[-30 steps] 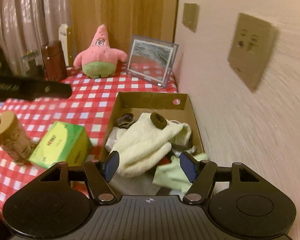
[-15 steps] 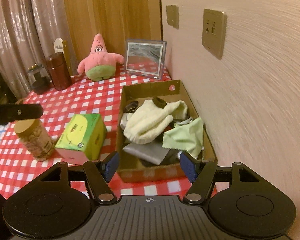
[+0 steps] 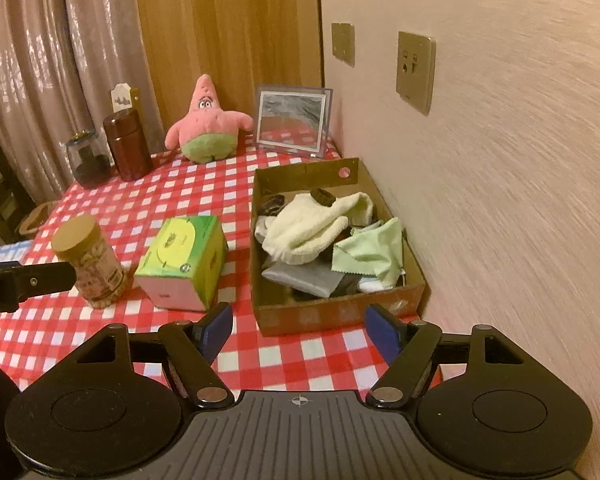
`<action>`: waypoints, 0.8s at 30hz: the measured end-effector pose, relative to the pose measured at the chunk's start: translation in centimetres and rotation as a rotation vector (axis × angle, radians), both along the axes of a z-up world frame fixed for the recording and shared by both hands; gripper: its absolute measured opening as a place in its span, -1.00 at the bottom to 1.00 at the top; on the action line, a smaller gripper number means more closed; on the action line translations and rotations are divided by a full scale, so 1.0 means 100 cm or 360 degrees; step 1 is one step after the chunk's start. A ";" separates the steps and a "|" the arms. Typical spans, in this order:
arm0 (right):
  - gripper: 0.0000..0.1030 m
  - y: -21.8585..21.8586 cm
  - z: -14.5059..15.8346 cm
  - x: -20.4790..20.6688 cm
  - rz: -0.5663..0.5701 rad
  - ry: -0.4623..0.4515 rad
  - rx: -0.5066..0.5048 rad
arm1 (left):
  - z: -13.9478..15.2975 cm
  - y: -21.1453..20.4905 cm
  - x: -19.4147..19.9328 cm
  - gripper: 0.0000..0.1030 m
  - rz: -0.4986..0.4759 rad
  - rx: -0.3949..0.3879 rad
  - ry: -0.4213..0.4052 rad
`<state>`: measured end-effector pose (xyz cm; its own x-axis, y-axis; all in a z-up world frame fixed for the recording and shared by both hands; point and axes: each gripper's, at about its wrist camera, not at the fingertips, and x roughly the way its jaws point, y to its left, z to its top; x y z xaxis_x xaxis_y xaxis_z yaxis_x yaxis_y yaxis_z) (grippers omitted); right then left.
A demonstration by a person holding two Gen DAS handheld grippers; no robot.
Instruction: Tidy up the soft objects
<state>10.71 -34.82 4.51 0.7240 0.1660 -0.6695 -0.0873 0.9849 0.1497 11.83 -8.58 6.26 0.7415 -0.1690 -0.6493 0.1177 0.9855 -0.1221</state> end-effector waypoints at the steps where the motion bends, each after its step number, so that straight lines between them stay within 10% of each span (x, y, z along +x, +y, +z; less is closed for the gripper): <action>1: 0.43 0.000 -0.001 -0.003 0.0003 0.0004 0.0002 | 0.000 0.001 -0.005 1.00 0.0017 0.0016 -0.0008; 24: 0.44 0.021 -0.008 -0.034 0.0074 0.0094 0.0031 | -0.018 0.014 -0.056 1.00 0.0057 0.0112 0.0060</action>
<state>7.33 -32.70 3.74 0.6747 0.2117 -0.7071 -0.1232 0.9768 0.1749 6.21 -7.22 4.49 0.7211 -0.0961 -0.6862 0.0792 0.9953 -0.0562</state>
